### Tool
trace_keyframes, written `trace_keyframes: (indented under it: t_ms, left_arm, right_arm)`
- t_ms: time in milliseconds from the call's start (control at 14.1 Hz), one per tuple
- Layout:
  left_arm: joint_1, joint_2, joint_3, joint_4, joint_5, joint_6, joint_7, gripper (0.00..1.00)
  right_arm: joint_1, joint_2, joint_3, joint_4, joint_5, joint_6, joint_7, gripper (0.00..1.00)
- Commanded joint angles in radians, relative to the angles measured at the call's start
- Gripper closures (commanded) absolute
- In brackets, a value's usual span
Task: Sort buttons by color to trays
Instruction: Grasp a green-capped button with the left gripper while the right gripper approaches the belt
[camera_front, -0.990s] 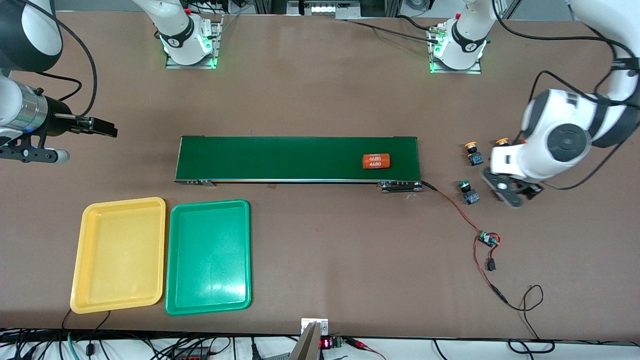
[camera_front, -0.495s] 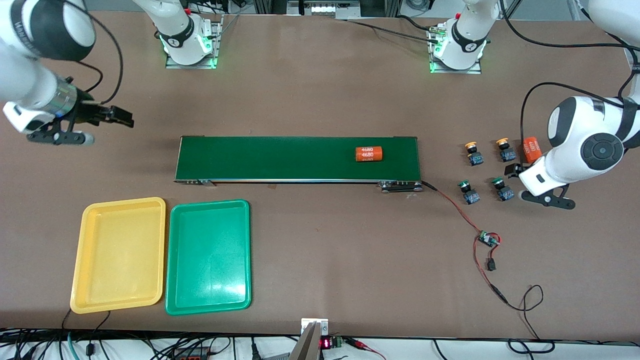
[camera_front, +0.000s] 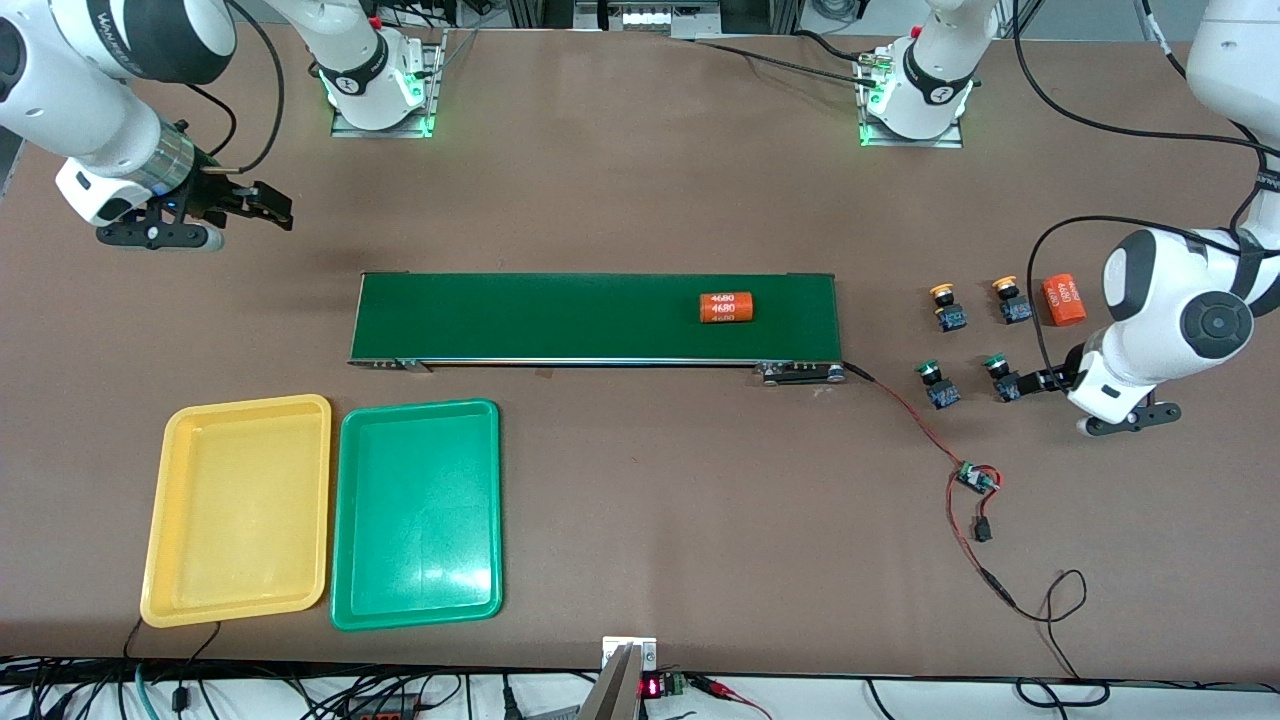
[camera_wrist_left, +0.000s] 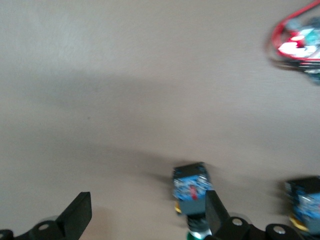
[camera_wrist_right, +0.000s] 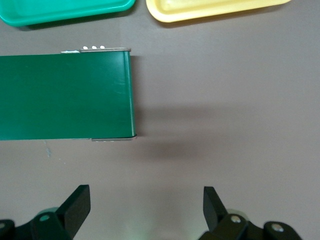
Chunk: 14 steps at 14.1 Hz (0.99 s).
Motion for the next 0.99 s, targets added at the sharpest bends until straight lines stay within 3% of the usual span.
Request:
trace_keyframes:
  t_ms: [0, 212, 424, 636, 919]
  left_arm:
    - [-0.007, 0.012, -0.001, 0.006, -0.097, -0.005, -0.027, 0.0]
    - [-0.015, 0.01, -0.002, 0.004, -0.136, -0.006, -0.075, 0.0]
    - [-0.017, 0.03, -0.001, 0.004, -0.136, 0.001, -0.084, 0.0]
    - [-0.029, 0.046, -0.001, 0.006, -0.135, 0.001, -0.083, 0.0]
    - [-0.043, 0.052, -0.001, -0.002, -0.133, -0.005, -0.07, 0.0]
  right_arm:
    - [0.058, 0.012, 0.003, -0.017, 0.013, 0.056, 0.052, 0.0]
    - [0.106, 0.04, 0.003, -0.015, 0.013, 0.092, 0.073, 0.0]
    - [0.185, 0.063, 0.004, -0.014, 0.078, 0.162, 0.185, 0.0]
    - [0.322, 0.122, 0.004, -0.004, 0.072, 0.269, 0.373, 0.0]
    - [0.402, 0.178, 0.004, -0.003, 0.072, 0.336, 0.432, 0.0]
